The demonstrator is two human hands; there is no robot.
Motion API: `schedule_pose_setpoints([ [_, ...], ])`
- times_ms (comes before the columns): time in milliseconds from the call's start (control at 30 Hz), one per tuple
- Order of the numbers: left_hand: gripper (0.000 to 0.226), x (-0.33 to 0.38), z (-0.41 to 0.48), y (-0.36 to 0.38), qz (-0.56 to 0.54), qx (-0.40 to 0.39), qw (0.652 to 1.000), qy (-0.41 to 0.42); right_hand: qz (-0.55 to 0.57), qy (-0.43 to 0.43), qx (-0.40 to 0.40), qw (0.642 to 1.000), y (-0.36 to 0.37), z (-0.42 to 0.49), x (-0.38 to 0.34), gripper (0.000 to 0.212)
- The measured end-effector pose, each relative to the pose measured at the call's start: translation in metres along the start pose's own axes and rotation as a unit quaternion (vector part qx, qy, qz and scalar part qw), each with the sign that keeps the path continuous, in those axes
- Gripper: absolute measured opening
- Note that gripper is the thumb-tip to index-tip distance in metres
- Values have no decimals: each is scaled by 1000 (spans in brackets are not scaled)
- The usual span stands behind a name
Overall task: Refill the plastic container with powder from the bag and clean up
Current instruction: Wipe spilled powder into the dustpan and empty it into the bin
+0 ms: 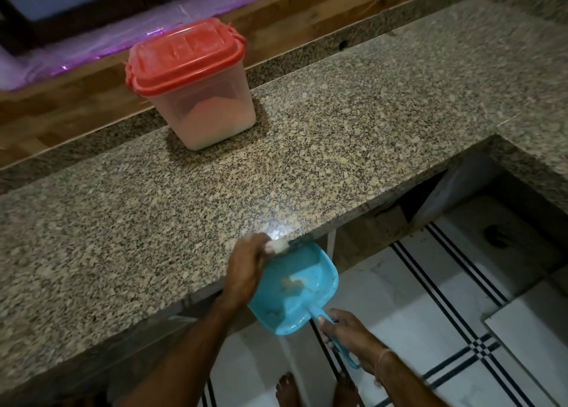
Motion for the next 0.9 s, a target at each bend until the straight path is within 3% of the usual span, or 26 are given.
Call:
schedule_pose_setpoints([
  [100, 17, -37, 7, -20, 80, 74, 991, -73, -2, -6, -1, 1000, 1, -1, -1, 27],
  [233, 27, -42, 3, 2, 110, 83, 981, -138, -21, -12, -2, 1000, 2, -3, 1, 31],
  [400, 17, 4, 22, 55, 57, 56, 993, -90, -20, 2, 3, 1000, 1, -7, 8, 26],
  [567, 13, 13, -19, 62, 18, -10, 999, 37, -36, 4, 7, 999, -5, -6, 13, 26],
  [767, 32, -49, -84, 44, -75, 72, 991, -82, -90, 19, -22, 995, 13, -12, 24, 27],
  [900, 26, -73, -110, 20, -90, 108, 978, -156, -138, 13, -57, 989, 40, -22, 30, 25],
])
Point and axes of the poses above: each hand's wrist, its own z-axis towards the middle knuckle, its own y-axis out of the palm, x = y × z, the point moved 5 cm from there along z, towards the middle knuckle, and after that the axes turned 7 degrees about x, right-handed, at the moved point
